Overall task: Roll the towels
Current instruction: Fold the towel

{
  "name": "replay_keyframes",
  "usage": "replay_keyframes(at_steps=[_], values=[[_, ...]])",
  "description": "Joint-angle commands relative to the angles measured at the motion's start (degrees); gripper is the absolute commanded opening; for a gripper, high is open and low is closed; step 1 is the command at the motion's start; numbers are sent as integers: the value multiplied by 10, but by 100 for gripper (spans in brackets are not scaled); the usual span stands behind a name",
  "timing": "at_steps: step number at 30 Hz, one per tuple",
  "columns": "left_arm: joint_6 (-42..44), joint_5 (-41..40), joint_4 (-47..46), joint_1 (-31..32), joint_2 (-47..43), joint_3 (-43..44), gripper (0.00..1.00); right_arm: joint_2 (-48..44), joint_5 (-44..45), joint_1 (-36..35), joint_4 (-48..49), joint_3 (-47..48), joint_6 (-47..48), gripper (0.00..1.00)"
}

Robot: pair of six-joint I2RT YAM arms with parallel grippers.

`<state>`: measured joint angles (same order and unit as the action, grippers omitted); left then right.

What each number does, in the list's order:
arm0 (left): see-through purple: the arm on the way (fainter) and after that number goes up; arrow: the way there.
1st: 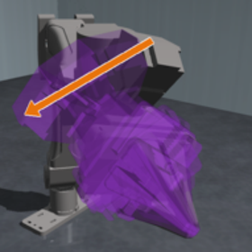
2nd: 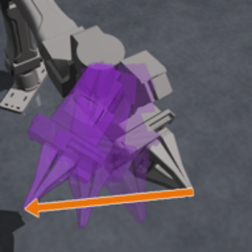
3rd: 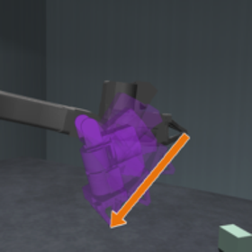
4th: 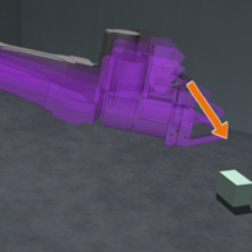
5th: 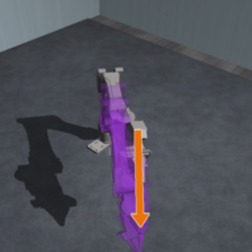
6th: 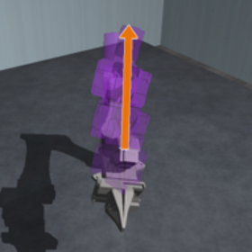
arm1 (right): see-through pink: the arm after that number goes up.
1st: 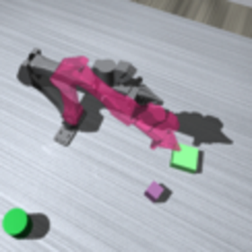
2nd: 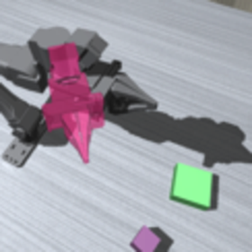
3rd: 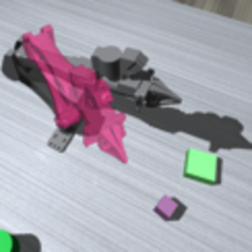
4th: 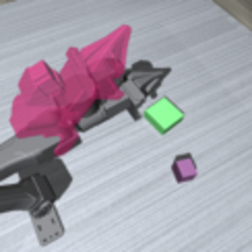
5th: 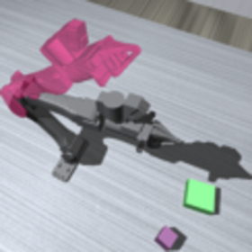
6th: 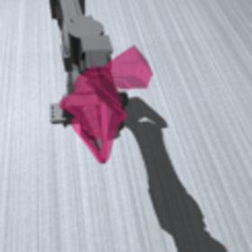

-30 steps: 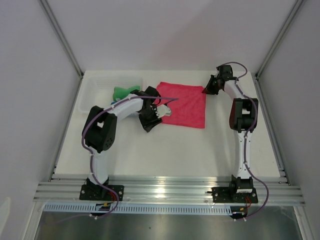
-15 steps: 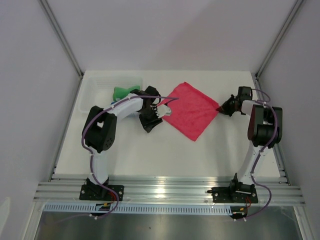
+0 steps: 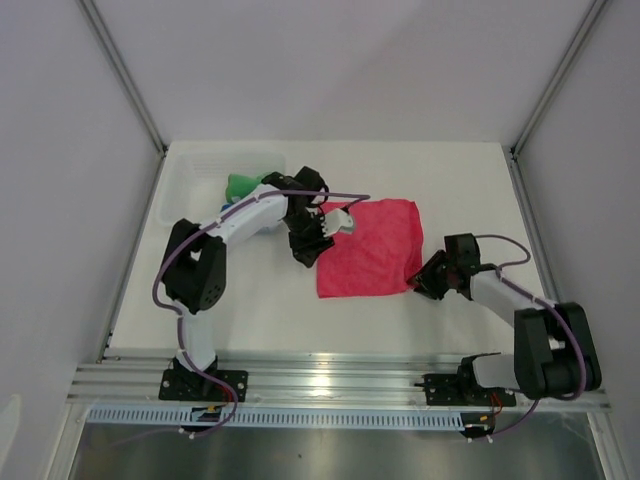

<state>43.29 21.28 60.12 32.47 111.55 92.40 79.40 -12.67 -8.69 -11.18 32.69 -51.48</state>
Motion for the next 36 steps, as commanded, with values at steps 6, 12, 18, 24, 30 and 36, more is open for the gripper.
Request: replay_keyframes(at_steps=[6, 12, 18, 24, 30, 36], values=[[72, 64, 48, 59, -27, -1, 51, -189, 166, 59, -161, 29, 94, 48], [67, 23, -17, 98, -28, -49, 52, -89, 79, 62, -27, 120, 240, 22], [18, -7, -64, 108, -9, -75, 52, 124, -19, 38, 13, 296, 316, 25], [7, 6, -50, 108, -23, -88, 53, 320, 11, 24, -33, 490, 376, 31], [0, -11, -53, 108, -26, -114, 53, 397, 33, 20, -71, 557, 394, 30], [-7, -8, -54, 108, -23, -111, 53, 400, 48, 19, -75, 544, 401, 29]])
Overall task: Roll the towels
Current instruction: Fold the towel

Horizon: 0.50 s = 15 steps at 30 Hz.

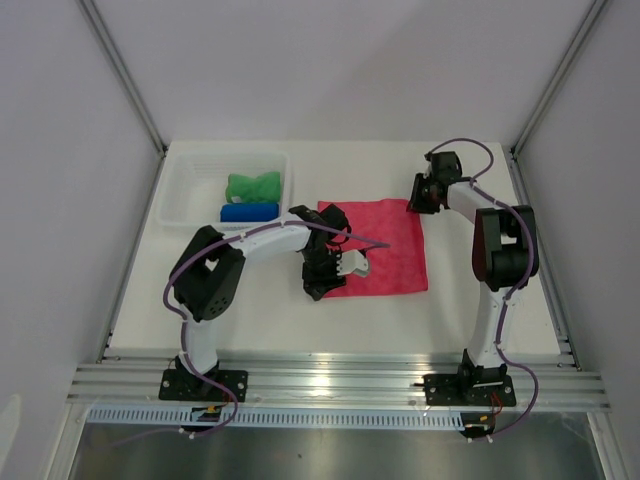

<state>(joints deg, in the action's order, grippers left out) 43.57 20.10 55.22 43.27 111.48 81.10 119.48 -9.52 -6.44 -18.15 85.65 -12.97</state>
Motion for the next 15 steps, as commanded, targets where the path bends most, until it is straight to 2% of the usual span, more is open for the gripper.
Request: replay_keyframes(at_steps=[1, 8, 15], values=[[-10, 3, -6, 0, -22, 4, 54, 0, 13, -3, -4, 12, 17, 29], [-7, -5, -6, 0, -22, 6, 54, 15, 3, -2, -3, 7, 11, 26], [-3, -10, -10, 0, -22, 1, 54, 23, -6, -3, -6, 11, 12, 18]])
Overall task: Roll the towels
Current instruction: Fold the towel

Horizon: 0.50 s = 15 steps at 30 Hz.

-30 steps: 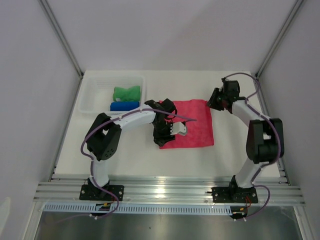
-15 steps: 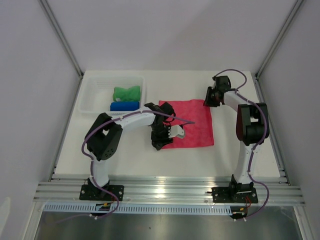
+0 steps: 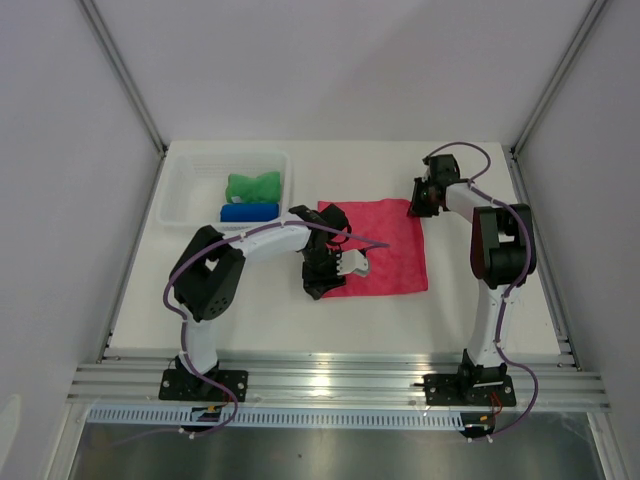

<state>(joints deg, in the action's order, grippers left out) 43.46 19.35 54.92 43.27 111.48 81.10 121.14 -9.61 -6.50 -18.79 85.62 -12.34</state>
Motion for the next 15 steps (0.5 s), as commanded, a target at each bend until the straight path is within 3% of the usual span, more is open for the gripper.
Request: replay_keyframes(at_steps=[1, 8, 15], values=[[-3, -3, -9, 0, -22, 1, 54, 7, 0, -4, 1, 10, 6, 17], [-4, -3, -8, 0, -22, -1, 54, -9, 26, -6, 2, 12, 11, 0], [-3, -3, -8, 0, -25, -4, 54, -26, 44, -8, -14, 28, 21, 0]])
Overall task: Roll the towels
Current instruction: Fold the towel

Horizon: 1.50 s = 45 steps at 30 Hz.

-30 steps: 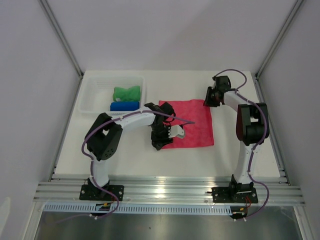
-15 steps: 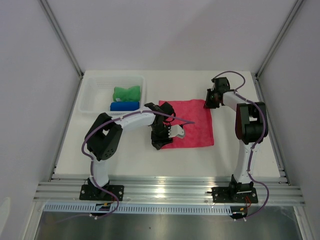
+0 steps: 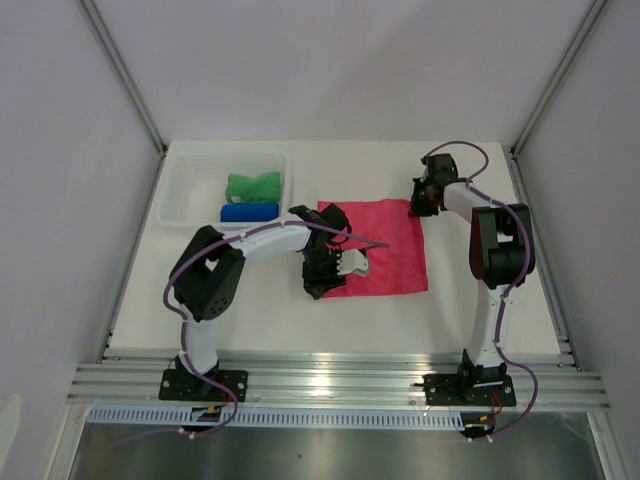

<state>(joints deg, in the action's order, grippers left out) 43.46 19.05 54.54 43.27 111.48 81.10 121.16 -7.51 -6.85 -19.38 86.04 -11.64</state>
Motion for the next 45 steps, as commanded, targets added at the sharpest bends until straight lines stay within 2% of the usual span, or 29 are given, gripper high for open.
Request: replay_keyframes(at_steps=[1, 14, 21, 22, 23, 27, 30, 32, 36, 37, 39, 40, 41, 42, 43, 44, 45], values=[[-3, 0, -4, 0, -25, -4, 54, -29, 24, -4, -8, 24, 15, 0], [0, 6, 5, 0, -28, 2, 54, -55, 25, 2, -21, 24, 20, 0], [5, 12, 6, 0, -28, 5, 54, -15, 20, 16, -32, 33, 21, 18], [5, 13, 6, 0, -28, 6, 54, -12, 22, 18, -33, 33, 21, 22], [6, 13, 7, 0, -27, 5, 54, -6, 21, 20, -36, 33, 21, 30], [14, 25, 20, 1, -28, 10, 54, -27, 7, 26, -51, 33, 25, 32], [33, 40, 38, 2, -34, 20, 55, -96, 8, 29, -63, -5, 34, 34], [48, 44, 36, 6, -53, 10, 61, -140, 15, 36, -86, -37, 22, 34], [129, 30, -19, 32, -94, -49, 66, -268, 15, 47, -77, -161, 29, 34], [140, 28, -44, 35, -99, -69, 66, -327, 7, 47, -62, -189, 41, 35], [175, 20, -67, 40, -106, -101, 67, -390, -17, 48, 9, -269, 93, 37], [185, 20, -75, 41, -105, -104, 67, -422, -26, 48, 81, -298, 111, 39], [203, 17, -89, 41, -102, -106, 67, -481, -49, 51, 120, -351, 132, 44], [211, 13, -97, 42, -100, -118, 67, -505, -71, 57, 152, -373, 174, 45], [215, 11, -108, 42, -95, -123, 67, -523, -100, 62, 199, -392, 194, 51], [226, 11, -124, 43, -94, -126, 67, -550, -119, 63, 217, -405, 207, 62], [234, 10, -131, 43, -94, -132, 67, -558, -145, 83, 220, -413, 225, 63]])
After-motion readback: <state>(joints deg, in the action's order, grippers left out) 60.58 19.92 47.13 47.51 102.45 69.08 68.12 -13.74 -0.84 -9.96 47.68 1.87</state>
